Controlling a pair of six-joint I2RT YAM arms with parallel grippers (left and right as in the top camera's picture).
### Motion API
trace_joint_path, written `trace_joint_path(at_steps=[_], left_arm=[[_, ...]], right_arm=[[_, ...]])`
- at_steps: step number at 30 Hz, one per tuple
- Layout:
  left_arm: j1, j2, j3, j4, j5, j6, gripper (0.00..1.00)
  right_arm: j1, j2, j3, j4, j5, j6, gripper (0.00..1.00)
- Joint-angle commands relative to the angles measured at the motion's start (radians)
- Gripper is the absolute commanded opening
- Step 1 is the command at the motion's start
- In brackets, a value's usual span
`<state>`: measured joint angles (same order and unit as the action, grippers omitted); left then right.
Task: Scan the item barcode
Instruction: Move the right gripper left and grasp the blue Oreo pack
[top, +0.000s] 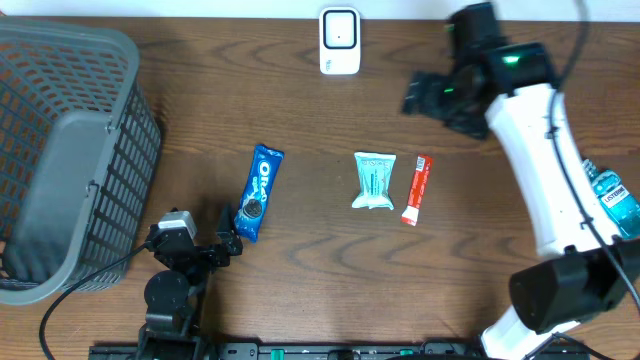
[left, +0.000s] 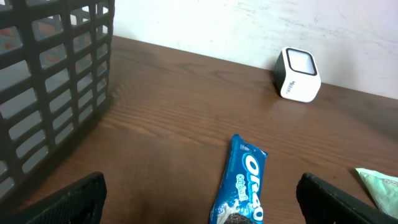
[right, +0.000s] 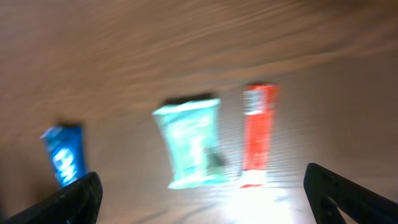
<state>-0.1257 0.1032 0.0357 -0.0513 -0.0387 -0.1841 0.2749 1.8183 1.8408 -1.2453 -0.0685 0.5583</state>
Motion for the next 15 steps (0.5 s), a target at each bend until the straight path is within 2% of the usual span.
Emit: trace_joint_path(at_steps=[1,4,9,13,15], left_arm=[[0.003,-0.001,-0.032,-0.014,-0.006,-0.005,0.98],[0.003,-0.001,-0.032,-0.014,-0.006,-0.005,0.98],[0.003,-0.001,-0.032,-0.014,-0.006,-0.005,0.98],[0.003,-0.001,-0.032,-0.014,-0.006,-0.005,0.98],[0.003,-0.001,-0.032,-0.014,-0.006,-0.005,0.98]], right_arm=[[0.098,0.021,0.003,0.034,-0.16,-0.006,0.99],[0.167,0.024,0.003,0.108,-0.159,-0.002,0.97],[0.305,0.074,0.003,0.244,-0.112,0.118,0.99],[0.355,0.15,0.006,0.3,-0.11,0.183,0.99],[0.37,0.2,0.012,0.315,-0.117,0.235,0.95]])
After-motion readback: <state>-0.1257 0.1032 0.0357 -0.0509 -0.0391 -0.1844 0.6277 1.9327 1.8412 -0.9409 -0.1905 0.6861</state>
